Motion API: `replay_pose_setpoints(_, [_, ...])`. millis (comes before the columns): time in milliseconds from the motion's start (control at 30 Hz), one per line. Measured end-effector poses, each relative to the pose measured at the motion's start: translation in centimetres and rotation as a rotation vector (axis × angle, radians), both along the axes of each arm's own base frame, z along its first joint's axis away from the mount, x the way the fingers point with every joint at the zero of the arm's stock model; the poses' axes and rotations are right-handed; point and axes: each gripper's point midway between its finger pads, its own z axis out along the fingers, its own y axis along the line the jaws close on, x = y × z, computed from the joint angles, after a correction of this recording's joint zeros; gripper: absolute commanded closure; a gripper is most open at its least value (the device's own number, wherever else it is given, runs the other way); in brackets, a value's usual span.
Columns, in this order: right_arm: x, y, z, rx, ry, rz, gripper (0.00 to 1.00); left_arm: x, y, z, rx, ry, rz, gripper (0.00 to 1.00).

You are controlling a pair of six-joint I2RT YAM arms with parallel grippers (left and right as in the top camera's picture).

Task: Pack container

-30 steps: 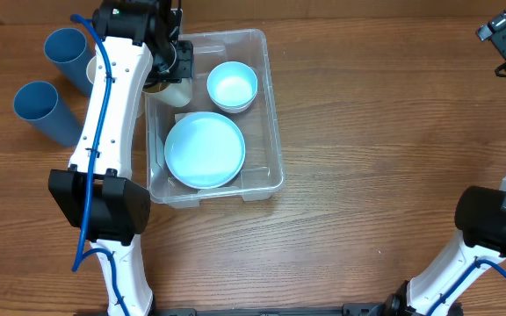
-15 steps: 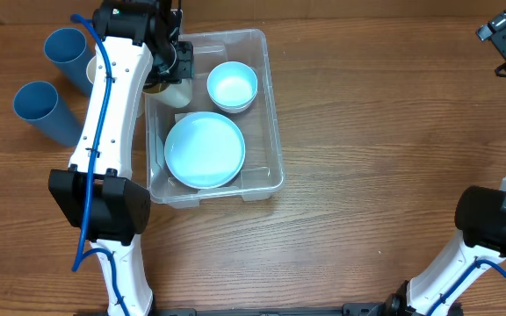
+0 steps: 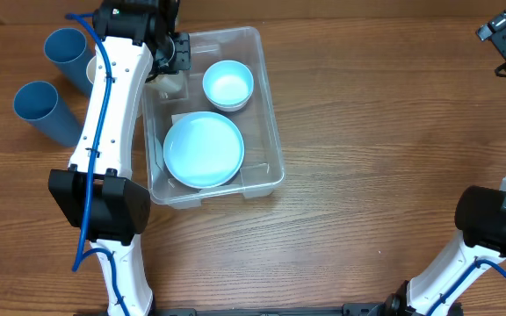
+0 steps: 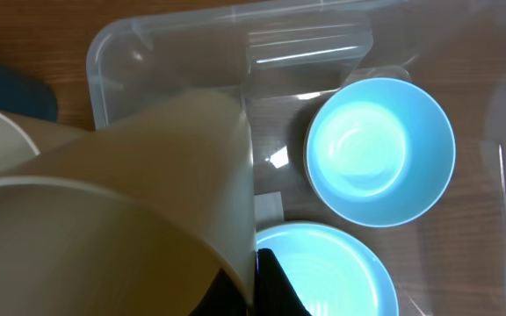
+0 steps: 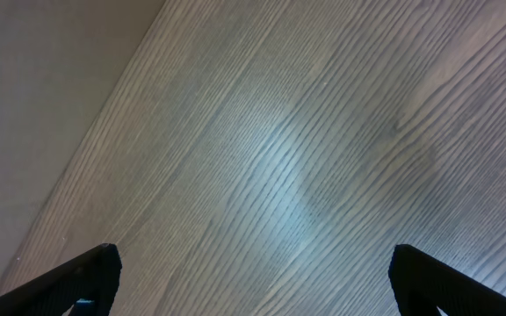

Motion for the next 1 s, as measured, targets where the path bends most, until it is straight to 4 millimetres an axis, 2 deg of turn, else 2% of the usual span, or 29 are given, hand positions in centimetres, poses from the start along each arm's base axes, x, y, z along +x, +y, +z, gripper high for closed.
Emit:
replay_pose_setpoints(133, [0.0,0.0,0.0,0.000,0.000,-0.001,0.00,0.2,0.6,-0.8,0.029,0.014,0.015,0.96])
replay_pose_setpoints(333, [0.0,0.0,0.0,0.000,0.000,-0.001,0.00,0.2,0.6,-5.9,0.050,0.141,0.013,0.96])
replay_pose_setpoints(433, [0.0,0.0,0.0,0.000,0.000,-0.001,0.00,0.1,0.7,-6.0,0.051,0.148,0.020,0.94])
replay_pose_setpoints(467, [0.0,0.0,0.0,0.000,0.000,-0.001,0.00,0.1,0.7,-6.0,0.051,0.147,0.022,0.88])
replay_pose_setpoints(533, [0.0,0.0,0.0,0.000,0.000,-0.001,0.00,0.1,0.7,-6.0,0.052,0.147,0.030,0.59])
replay_pose_setpoints(633, [0.0,0.0,0.0,0.000,0.000,-0.001,0.00,0.2,1.1,-6.1,0.061,0.146,0.043,0.43])
replay_pose_setpoints(833, [0.0,0.0,0.0,0.000,0.000,-0.001,0.00,1.1,1.4,-6.0,0.062,0.112,0.058,0.24])
replay_pose_setpoints(1000, [0.0,0.0,0.0,0.000,0.000,-0.001,0.00,1.6,1.4,-5.6,0.059,0.087,0.058,0.18])
